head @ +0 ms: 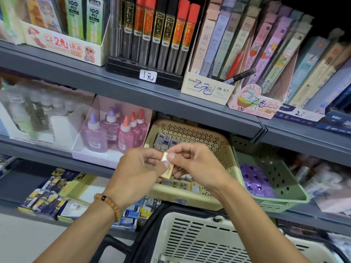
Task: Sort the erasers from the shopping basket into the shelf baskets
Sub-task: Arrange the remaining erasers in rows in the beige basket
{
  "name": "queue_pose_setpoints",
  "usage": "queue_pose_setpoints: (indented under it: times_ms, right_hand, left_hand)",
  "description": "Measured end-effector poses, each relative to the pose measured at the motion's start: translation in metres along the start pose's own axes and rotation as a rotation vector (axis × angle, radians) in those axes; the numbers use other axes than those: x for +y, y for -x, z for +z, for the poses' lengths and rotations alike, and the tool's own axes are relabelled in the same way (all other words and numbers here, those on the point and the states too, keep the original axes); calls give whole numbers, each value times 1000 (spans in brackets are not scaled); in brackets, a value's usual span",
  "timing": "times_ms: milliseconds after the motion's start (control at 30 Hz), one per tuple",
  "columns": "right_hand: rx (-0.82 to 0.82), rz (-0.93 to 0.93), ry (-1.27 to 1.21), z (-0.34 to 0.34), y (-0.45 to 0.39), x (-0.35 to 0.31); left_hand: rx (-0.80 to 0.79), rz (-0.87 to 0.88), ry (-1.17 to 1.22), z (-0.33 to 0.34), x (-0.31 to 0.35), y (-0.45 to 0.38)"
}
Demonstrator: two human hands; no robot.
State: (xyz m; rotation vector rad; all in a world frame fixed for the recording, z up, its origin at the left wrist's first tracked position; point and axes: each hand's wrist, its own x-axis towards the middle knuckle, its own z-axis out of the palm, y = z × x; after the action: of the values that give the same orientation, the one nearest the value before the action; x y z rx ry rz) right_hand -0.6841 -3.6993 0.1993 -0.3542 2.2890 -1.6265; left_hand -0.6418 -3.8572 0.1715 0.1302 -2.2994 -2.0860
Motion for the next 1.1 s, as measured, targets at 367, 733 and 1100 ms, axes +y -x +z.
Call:
queue_pose_setpoints:
  times_ms: [367,733,1100]
  right_hand:
    - [1,230,534,-11,-5,38]
    - [424,-55,215,-33,83,19]
    - [337,232,299,-59,184,154]
  left_hand:
    - [144,60,45,1,-2,9]
    - [171,174,37,20,-10,79]
    - [-189,-80,-374,113,-65,141]
